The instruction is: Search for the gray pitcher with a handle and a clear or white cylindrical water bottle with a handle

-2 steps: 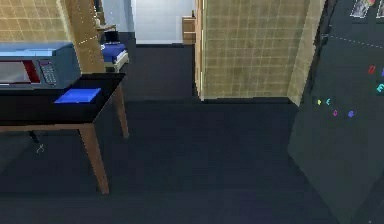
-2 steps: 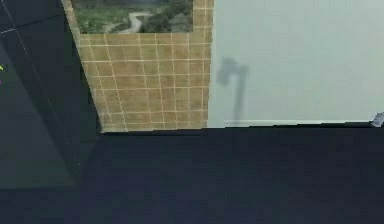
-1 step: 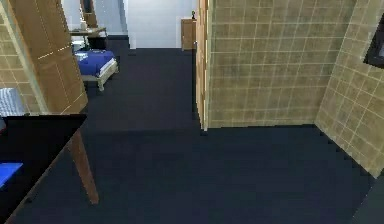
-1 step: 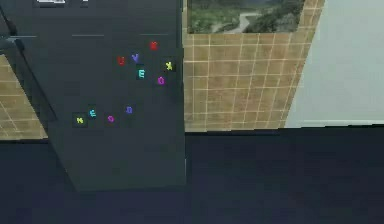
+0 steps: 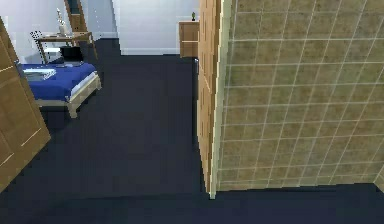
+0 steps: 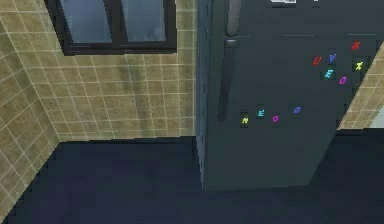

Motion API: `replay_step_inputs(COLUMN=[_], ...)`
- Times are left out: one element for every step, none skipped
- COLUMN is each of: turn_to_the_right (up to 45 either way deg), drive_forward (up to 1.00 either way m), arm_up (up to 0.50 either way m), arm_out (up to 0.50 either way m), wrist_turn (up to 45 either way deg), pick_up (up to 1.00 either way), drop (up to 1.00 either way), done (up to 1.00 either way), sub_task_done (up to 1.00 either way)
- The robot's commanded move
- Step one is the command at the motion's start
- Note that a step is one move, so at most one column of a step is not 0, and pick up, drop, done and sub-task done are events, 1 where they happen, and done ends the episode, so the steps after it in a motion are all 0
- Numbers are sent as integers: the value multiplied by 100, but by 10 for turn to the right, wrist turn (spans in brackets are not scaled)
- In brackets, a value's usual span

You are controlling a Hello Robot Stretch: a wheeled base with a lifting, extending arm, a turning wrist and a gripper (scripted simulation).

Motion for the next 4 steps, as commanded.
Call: replay_step_inputs(turn_to_the_right=[-60,0,-150,0], drive_forward=[0,50,0,45], arm_up=[0,0,0,0], arm_out=[0,0,0,0], wrist_turn=[0,0,0,0], pick_up=[0,0,0,0], drop=[0,0,0,0], done=[0,0,0,0], sub_task_done=[0,0,0,0])
